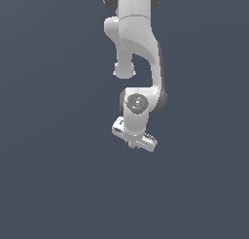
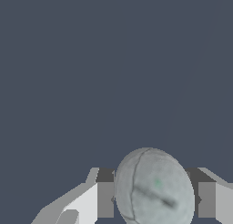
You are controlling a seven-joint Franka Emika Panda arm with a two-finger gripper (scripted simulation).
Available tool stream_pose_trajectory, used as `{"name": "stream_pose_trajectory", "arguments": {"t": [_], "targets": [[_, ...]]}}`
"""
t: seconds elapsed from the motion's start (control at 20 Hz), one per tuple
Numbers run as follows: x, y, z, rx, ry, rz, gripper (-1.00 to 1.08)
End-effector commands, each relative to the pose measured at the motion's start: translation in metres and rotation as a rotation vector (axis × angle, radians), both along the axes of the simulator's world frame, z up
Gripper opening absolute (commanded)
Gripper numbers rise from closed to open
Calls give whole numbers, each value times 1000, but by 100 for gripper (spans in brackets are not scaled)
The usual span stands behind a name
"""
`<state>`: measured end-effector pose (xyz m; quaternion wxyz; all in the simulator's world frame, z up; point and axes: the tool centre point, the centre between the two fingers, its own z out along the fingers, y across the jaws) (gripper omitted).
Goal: Pick up the object and move it to a goal position.
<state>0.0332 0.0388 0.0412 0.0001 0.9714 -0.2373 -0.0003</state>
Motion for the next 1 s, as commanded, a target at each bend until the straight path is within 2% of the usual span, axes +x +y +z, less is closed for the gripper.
{"name": "stream_pose_trajectory", "arguments": {"t": [0.0,0.5,0.95], "targets": [[9,17,9,0,-1,1,-100],[51,87,45,0,-1,0,-100],[79,133,68,0,-1,0,-100]]}}
